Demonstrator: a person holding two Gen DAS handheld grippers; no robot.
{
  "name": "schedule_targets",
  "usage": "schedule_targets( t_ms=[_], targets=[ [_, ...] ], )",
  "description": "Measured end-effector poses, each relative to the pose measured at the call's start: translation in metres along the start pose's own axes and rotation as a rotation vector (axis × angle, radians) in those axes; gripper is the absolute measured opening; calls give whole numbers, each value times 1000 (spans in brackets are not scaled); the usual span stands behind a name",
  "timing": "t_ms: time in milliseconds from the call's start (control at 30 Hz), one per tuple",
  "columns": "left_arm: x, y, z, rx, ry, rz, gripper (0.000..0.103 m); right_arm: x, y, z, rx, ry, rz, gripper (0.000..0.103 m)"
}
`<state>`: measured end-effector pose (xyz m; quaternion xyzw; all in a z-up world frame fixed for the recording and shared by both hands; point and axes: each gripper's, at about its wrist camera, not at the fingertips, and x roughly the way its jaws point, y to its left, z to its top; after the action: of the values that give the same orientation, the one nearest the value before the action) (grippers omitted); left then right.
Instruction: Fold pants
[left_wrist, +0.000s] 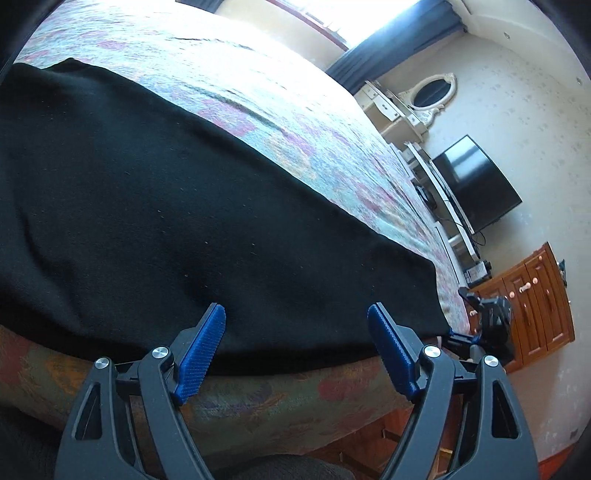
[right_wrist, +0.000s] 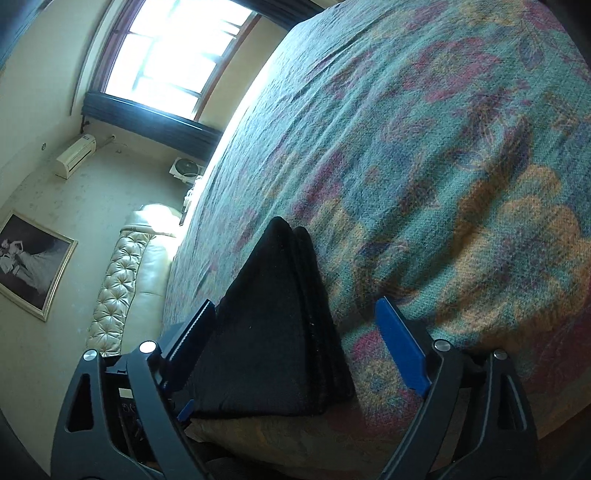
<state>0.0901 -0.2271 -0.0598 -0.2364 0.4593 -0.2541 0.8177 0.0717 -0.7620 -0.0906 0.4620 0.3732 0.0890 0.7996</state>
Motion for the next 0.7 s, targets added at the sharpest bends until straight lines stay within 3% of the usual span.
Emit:
schedule_targets(
  t_ms=[67,133,233,333,433,467,500,567,700],
  targets=[
    [-2,-1,-4,15,-8,-22,78,9,6,-4,-9,80,57,90],
    [-7,5,-2,-9,-23,-58,78,16,13,-8,-52,152,55,90],
    [-16,15,7,-51,-41,-84,78,13,8,-2,-8,169,110,90],
    [-27,25,22,-46,-79,-65,78,15,2,8,22,207,183,88],
    [-38,38,35,-28,-110,-13,79,27,10,9,-14,283,174,70],
    [-42,44,39,-28,-115,-1,79,31,12,9,-16,303,190,59],
    [-45,50,44,-31,-116,10,80,36,13,9,-17,317,193,57],
    [-50,66,52,-43,-103,39,84,44,13,9,-19,326,165,50],
    [-56,101,60,-139,-69,75,86,51,7,7,15,311,132,19]
  ],
)
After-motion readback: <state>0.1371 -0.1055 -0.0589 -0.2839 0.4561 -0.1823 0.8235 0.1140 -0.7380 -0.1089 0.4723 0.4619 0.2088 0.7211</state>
